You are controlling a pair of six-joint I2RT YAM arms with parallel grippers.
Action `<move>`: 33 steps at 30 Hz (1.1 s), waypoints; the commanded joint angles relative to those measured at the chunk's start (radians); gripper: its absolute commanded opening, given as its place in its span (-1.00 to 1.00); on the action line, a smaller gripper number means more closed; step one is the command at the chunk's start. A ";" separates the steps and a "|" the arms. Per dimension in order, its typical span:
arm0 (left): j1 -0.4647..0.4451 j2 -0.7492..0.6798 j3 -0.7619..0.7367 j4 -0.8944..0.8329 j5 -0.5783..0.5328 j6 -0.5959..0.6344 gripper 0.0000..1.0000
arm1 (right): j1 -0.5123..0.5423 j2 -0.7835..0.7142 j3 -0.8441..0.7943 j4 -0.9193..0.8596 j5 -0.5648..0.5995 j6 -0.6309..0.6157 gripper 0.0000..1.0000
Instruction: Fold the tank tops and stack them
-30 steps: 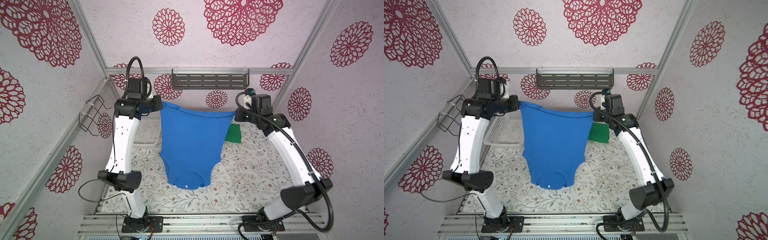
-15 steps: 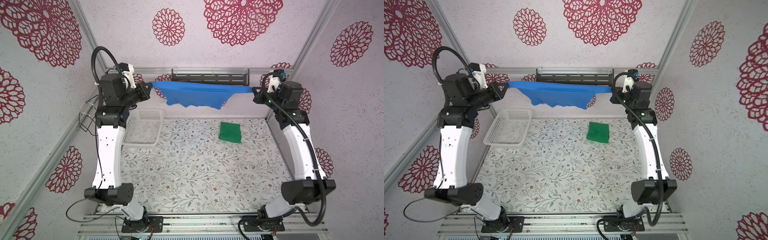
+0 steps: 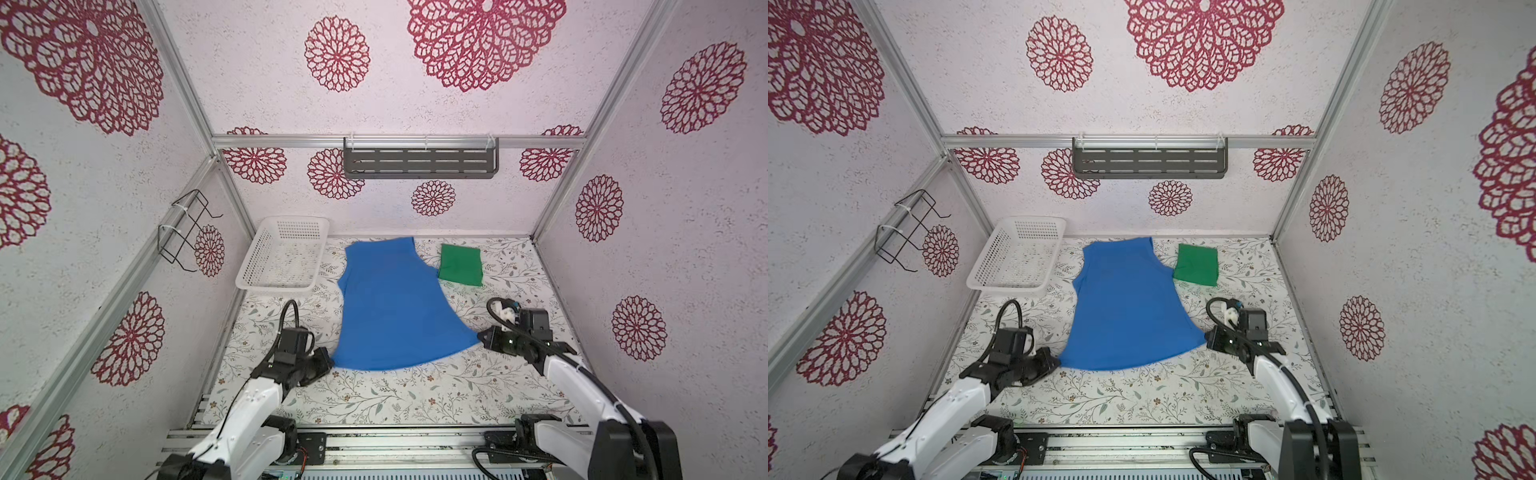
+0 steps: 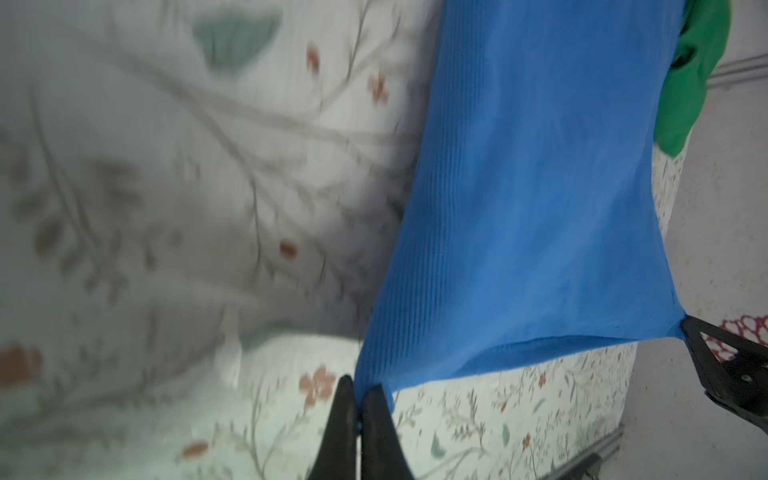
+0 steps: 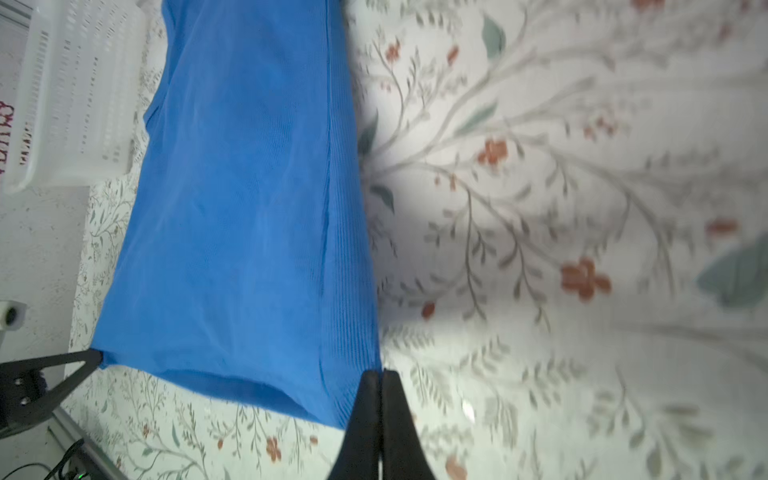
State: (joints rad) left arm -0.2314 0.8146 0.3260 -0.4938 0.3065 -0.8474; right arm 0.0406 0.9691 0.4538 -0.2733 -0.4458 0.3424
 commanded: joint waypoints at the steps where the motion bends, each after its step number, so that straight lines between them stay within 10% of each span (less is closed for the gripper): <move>1: -0.050 -0.170 -0.002 -0.057 -0.113 -0.241 -1.00 | -0.002 -0.144 -0.024 -0.095 0.035 0.112 -1.00; 8: -0.108 -0.347 -0.085 -0.257 -0.145 -0.409 -1.00 | 0.036 -0.236 -0.132 -0.172 0.058 0.345 -1.00; 21: -0.338 -0.398 0.098 -0.513 -0.141 -0.507 -0.89 | 0.088 -0.324 0.058 -0.577 0.166 0.339 -1.00; 25: -0.375 -0.376 0.176 -0.625 -0.128 -0.488 -0.19 | 0.099 -0.346 0.105 -0.700 0.179 0.318 -0.93; 28: -0.377 -0.337 0.314 -0.711 -0.178 -0.420 0.31 | 0.100 -0.351 0.199 -0.774 0.229 0.283 -0.44; 33: -0.374 -0.071 0.534 -0.656 -0.256 -0.190 0.45 | 0.115 -0.242 0.375 -0.801 0.357 0.224 -0.11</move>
State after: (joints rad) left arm -0.6010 0.6224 0.8040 -1.1770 0.1146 -1.1919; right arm 0.1417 0.6781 0.7559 -1.0294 -0.1959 0.6147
